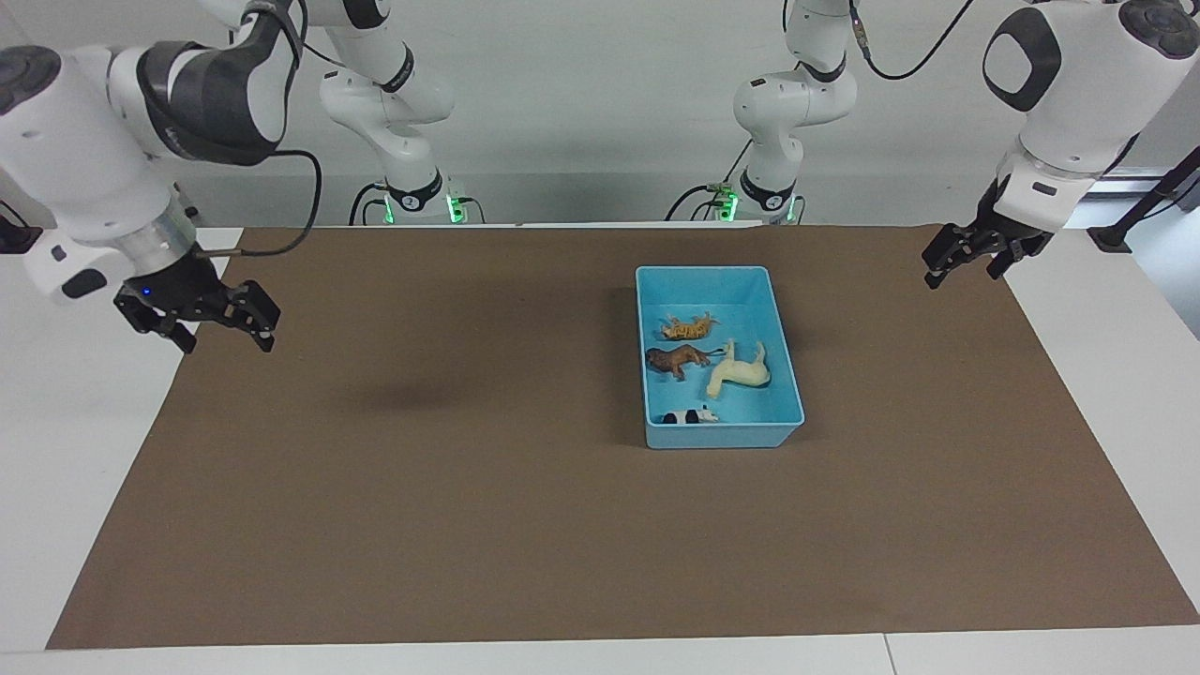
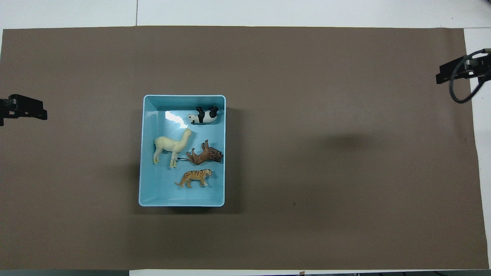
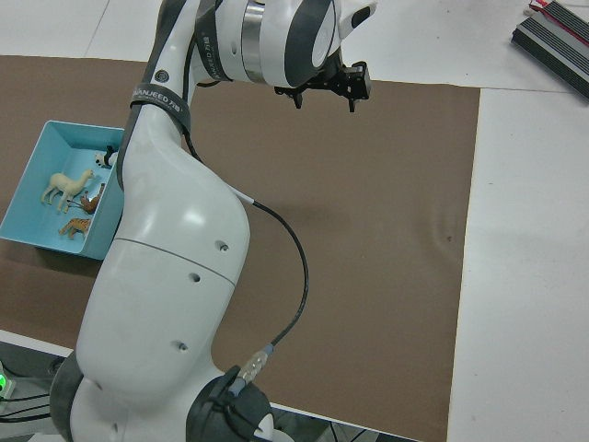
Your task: Put all toys into storage box
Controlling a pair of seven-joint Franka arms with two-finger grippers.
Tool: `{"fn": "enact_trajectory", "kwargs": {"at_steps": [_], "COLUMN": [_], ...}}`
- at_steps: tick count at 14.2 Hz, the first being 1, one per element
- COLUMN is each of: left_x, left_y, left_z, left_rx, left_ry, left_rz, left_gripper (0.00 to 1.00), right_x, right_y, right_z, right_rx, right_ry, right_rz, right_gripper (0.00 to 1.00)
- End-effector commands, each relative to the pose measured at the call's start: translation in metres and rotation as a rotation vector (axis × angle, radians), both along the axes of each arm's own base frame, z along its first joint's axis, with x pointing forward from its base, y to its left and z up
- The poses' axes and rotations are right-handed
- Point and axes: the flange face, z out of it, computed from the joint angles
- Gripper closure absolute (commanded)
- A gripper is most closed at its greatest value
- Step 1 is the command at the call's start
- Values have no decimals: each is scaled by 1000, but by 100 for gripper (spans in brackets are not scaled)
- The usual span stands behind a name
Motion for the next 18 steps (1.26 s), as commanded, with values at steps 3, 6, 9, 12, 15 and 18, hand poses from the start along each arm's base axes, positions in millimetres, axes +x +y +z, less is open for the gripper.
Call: {"fn": "enact_trajectory", "kwargs": {"at_steps": [3, 6, 9, 12, 15, 18], "left_x": [-3, -4, -4, 1, 0, -5], "left_y": [2, 2, 8, -2, -15, -34], "left_z": [3, 1, 0, 13, 18, 20], "left_rx": [-11, -2, -2, 0, -2, 7], "left_ry": [23, 25, 29, 26, 26, 47], "left_rz": [16, 14, 25, 9, -3, -39], "left_gripper": [0, 0, 0, 0, 0, 0], "right_x": [-82, -75, -71, -72, -82, -83], "right_y": [-10, -16, -13, -16, -13, -16], "right_z": [22, 28, 21, 22, 24, 24], "right_rx": [9, -1, -12, -14, -10, -44], "right_ry": [46, -2, 13, 24, 115, 124], "right_rz": [11, 3, 9, 3, 14, 32], "right_gripper": [0, 0, 0, 0, 0, 0]}}
